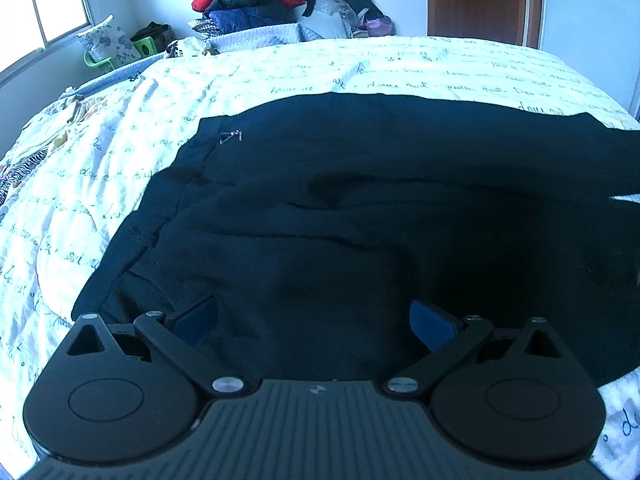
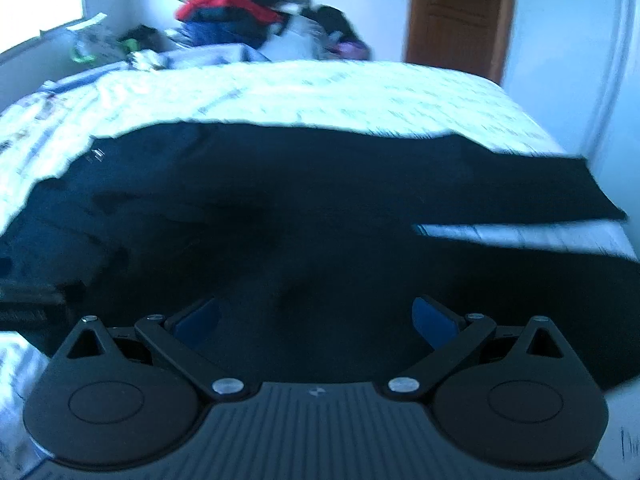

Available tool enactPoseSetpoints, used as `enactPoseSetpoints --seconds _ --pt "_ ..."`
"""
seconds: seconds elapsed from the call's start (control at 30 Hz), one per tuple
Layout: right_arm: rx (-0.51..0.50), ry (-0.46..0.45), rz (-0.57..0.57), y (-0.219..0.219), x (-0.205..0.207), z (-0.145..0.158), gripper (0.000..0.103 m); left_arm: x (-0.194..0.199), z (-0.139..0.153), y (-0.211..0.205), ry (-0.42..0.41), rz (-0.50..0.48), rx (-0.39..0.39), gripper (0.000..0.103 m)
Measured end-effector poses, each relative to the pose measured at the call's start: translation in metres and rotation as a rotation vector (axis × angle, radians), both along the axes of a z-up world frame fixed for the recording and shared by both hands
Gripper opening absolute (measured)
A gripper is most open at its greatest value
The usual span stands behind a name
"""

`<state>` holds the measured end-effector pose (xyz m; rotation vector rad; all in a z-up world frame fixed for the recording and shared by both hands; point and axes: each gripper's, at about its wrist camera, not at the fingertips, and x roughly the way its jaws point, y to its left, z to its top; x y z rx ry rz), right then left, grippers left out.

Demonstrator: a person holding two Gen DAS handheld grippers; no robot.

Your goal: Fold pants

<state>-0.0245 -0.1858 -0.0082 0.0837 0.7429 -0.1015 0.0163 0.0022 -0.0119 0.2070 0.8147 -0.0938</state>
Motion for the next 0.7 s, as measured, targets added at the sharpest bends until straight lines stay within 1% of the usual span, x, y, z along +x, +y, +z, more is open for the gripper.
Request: enactPoseSetpoints --seconds 0.07,0.1,0.17,0.2,0.27,0.3,0.4,0.5,0.6,0.7 --pt "0.001 -0.083 0.09 -0.003 0.011 0.013 0.103 0.005 0.004 0.004 -0.008 0.012 0.001 0.103" --pt "-0.016 -0.138 0.154 -0.004 0.021 0.021 0.103 0.009 0.008 0.007 -0.014 0.019 -0.001 0.103" --pt "-0.081 -0.199 0.274 -0.002 0.045 0.034 0.103 0.018 0.016 0.014 -0.032 0.04 -0.005 0.103" --pt "-0.124 -0.21 0.327 0.001 0.062 0.039 0.103 0.023 0.021 0.019 -0.042 0.053 -0.008 0.103" --pt "-0.179 -0.194 0.417 0.007 0.102 0.046 0.103 0.034 0.032 0.029 -0.06 0.084 -0.014 0.103" --pt "-0.181 -0.182 0.464 0.01 0.122 0.047 0.103 0.04 0.038 0.034 -0.071 0.1 -0.015 0.103" --pt "-0.138 -0.161 0.58 0.017 0.178 0.044 0.103 0.058 0.052 0.05 -0.103 0.147 0.004 0.103" --pt "-0.121 -0.135 0.616 0.033 0.225 0.034 0.103 0.08 0.065 0.064 -0.125 0.206 0.042 0.103" --pt "-0.105 -0.077 0.668 0.056 0.269 0.02 0.103 0.103 0.077 0.077 -0.146 0.269 0.075 0.103" --pt "-0.118 -0.001 0.708 0.078 0.308 0.002 0.103 0.124 0.082 0.087 -0.155 0.318 0.09 0.103"
